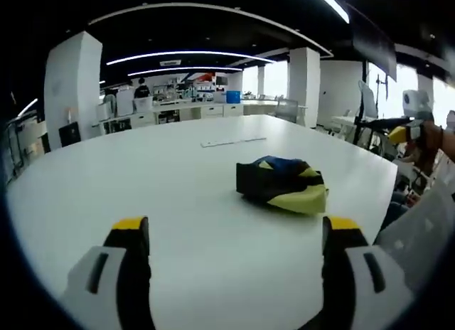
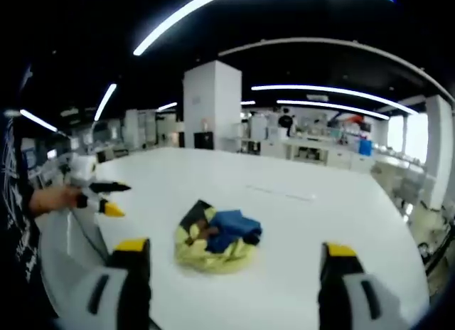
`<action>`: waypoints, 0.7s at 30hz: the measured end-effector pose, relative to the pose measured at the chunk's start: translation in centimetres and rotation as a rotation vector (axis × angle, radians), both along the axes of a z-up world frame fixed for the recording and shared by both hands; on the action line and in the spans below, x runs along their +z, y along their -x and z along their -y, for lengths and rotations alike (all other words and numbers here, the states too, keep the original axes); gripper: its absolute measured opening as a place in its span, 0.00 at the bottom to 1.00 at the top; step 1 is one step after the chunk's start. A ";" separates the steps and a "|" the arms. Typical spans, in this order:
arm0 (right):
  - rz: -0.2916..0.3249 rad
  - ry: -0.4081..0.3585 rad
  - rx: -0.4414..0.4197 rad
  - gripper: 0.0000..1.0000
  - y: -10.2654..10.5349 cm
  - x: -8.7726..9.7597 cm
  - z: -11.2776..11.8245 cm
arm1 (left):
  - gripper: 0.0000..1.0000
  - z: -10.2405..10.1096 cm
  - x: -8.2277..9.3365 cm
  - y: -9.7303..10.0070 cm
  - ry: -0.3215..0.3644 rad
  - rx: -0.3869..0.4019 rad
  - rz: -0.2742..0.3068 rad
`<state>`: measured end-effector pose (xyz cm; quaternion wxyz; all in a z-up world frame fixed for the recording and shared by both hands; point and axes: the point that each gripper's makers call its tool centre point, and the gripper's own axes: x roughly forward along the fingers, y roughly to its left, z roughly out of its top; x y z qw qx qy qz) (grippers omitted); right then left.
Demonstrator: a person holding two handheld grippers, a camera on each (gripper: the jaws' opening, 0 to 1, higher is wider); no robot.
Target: Fold the garment on the visible template until the final outline fits inside the template.
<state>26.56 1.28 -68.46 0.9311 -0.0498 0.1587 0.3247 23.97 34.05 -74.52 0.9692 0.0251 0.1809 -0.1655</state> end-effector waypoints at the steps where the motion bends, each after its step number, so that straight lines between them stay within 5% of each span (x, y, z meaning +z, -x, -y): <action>1: -0.004 0.002 0.001 1.00 0.1 -0.1 0.0 | 0.99 0.0 0.0 0.0 0.011 -0.001 -0.003; 21: -0.026 0.019 -0.005 1.00 0.4 -1.1 0.3 | 0.98 0.4 -0.5 -0.2 -0.014 -0.019 -0.019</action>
